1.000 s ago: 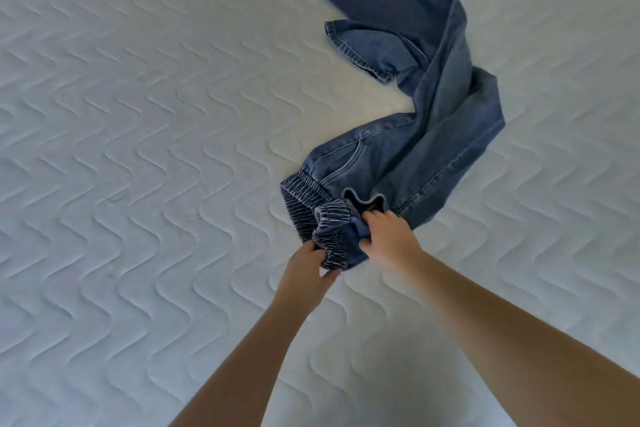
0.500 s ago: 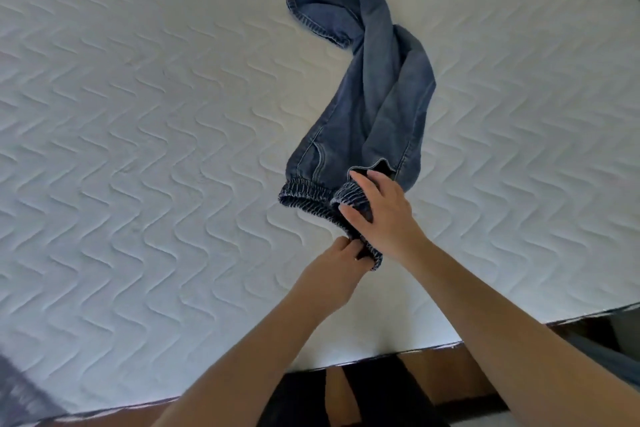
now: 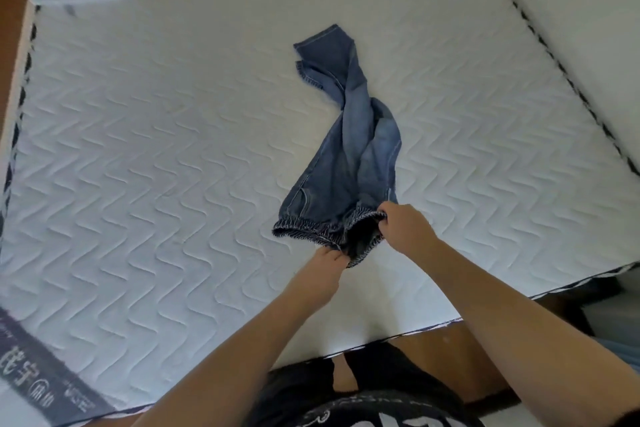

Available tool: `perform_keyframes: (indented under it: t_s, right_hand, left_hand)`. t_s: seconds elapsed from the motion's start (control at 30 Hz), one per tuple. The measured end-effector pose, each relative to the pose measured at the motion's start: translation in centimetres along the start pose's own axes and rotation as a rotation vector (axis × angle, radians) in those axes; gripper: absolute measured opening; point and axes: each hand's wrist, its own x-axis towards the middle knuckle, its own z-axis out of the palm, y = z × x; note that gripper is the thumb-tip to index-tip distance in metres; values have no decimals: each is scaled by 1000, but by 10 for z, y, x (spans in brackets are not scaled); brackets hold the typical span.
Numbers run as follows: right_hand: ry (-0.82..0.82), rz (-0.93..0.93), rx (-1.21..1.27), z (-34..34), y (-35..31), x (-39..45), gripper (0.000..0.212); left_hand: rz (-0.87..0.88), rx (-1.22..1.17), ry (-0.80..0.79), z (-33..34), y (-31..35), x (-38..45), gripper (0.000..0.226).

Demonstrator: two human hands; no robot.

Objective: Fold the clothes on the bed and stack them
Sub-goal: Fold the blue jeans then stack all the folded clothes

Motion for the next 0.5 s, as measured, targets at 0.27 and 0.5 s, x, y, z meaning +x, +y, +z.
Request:
perform_keyframes:
  t_s: [0.27,0.5]
  right_hand:
    - [293,77,356,-57,-7,-77,31]
    - [489,109,641,-121,-16,-124,28]
  left_hand:
    - [102,-178,309,-39,7,-27,29]
    - [-327,-433,359,-23,2,-27,61]
